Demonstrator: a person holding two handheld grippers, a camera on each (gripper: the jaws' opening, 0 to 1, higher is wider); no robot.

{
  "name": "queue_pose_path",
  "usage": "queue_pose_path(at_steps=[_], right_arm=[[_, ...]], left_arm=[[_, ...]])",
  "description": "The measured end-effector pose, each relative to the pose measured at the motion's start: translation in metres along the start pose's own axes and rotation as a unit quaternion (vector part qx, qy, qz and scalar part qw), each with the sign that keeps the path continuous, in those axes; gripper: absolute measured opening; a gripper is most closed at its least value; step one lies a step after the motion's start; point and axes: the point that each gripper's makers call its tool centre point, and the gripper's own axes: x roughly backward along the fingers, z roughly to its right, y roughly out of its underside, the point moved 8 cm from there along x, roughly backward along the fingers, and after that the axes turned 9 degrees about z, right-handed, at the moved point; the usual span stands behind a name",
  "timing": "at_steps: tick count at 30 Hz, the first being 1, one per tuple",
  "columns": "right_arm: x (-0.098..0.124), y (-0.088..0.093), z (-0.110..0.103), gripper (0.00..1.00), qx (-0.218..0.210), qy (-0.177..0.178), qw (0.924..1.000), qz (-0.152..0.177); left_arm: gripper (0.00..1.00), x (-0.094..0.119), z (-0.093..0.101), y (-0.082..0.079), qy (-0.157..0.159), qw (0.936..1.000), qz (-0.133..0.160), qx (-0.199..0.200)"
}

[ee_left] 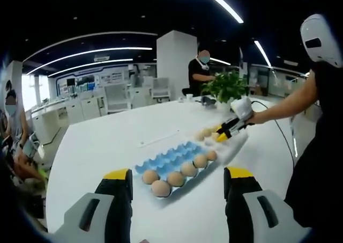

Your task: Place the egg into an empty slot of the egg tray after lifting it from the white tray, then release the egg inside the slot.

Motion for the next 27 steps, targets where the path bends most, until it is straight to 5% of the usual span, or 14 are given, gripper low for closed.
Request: queue_pose_path(at_steps=[11,12,13,14,15,16,17,19,20,21,23,24,27], right_arm=[[0.007,-0.008,-0.001,0.18,0.004,-0.008,0.9998,0.017],[0.007,-0.011,-0.002,0.15,0.007,-0.009,0.9996,0.025],[0.009,-0.02,0.0,0.0,0.0,-0.007,0.9986,0.053],[0.011,-0.022,0.003,0.0,-0.049,0.02,0.9986,0.006],[0.003,-0.021,0.006,0.0,0.054,-0.005,0.9985,-0.008],[0.001,-0.023,0.004,0.0,0.072,0.005,0.9971,0.023],[0.002,-0.021,0.002,0.02,0.046,-0.006,0.9986,0.026],[0.003,-0.018,-0.004,0.3,-0.042,-0.024,0.9981,0.04],[0.004,-0.02,-0.003,0.38,-0.025,-0.023,0.998,0.053],[0.004,-0.018,-0.004,0.39,-0.021,-0.017,0.9988,0.04],[0.005,-0.012,-0.003,0.18,0.027,-0.013,0.9995,0.005],[0.005,-0.012,-0.002,0.17,0.056,0.001,0.9984,0.011],[0.005,-0.008,-0.002,0.21,0.01,-0.015,0.9997,-0.016]], left_arm=[[0.69,0.001,-0.001,-0.001,-0.006,1.0,0.003,0.0],[0.69,0.001,-0.001,-0.001,-0.005,1.0,0.002,0.0],[0.69,0.0,-0.001,-0.001,-0.003,1.0,0.001,0.0],[0.69,-0.001,0.0,-0.001,-0.002,1.0,0.002,0.0],[0.69,-0.001,0.0,-0.001,-0.001,1.0,0.001,0.0],[0.69,-0.002,0.001,-0.001,0.0,1.0,0.0,0.0],[0.69,-0.002,0.001,-0.001,0.0,1.0,-0.002,-0.002],[0.69,-0.001,0.002,-0.002,-0.001,1.0,0.004,0.001],[0.69,0.0,0.001,-0.002,-0.002,1.0,0.003,0.0],[0.69,0.0,0.001,0.0,-0.003,1.0,0.0,0.0],[0.69,-0.001,0.0,0.001,-0.004,1.0,-0.001,0.002],[0.69,-0.001,0.0,0.001,-0.002,1.0,-0.001,0.003],[0.69,-0.002,0.002,0.0,0.0,1.0,0.0,0.001]])
